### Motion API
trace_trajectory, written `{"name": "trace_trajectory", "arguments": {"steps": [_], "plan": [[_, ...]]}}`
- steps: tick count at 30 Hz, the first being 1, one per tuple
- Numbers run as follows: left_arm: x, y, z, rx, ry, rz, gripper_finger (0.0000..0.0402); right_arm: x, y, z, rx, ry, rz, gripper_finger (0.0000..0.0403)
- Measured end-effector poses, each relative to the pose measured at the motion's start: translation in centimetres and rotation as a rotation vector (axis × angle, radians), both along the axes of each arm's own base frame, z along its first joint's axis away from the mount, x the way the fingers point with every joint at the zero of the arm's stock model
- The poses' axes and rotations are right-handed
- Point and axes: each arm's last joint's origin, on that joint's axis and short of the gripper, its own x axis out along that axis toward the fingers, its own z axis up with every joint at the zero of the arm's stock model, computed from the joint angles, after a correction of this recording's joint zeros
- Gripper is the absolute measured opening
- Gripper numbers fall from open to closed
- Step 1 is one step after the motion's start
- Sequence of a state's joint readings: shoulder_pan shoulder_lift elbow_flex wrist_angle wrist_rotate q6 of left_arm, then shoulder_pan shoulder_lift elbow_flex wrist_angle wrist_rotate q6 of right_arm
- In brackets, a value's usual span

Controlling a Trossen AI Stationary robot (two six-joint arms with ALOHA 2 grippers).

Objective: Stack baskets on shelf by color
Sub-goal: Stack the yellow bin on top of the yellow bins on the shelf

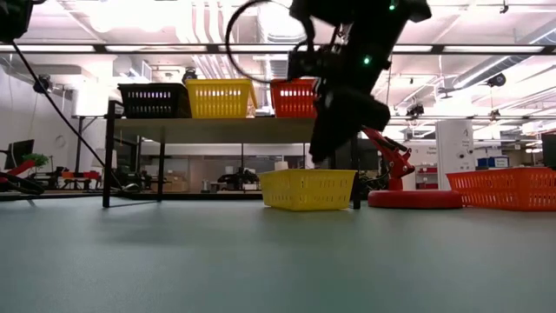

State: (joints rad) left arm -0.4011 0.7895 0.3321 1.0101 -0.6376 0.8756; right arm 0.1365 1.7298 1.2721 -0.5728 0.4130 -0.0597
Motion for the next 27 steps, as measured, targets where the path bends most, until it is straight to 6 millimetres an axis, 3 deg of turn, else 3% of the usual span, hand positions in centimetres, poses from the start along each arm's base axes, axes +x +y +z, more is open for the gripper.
{"name": "trace_trajectory", "arguments": {"steps": [13,24,27], "plan": [[0.1,0.0,-0.1,0.005,0.004,0.002,0.0015,1.6,-1.3,-2.9,-0.054,0.159,-0.017,0.0135],[0.1,0.0,-0.1,0.006,0.006,0.001,0.0015,1.5,-1.2,-2.7,0.009,0.159,-0.002,0.0022],[0.1,0.0,-0.1,0.006,0.006,0.001,0.0015,1.5,-1.0,-2.7,0.009,0.159,0.001,0.0011]]}}
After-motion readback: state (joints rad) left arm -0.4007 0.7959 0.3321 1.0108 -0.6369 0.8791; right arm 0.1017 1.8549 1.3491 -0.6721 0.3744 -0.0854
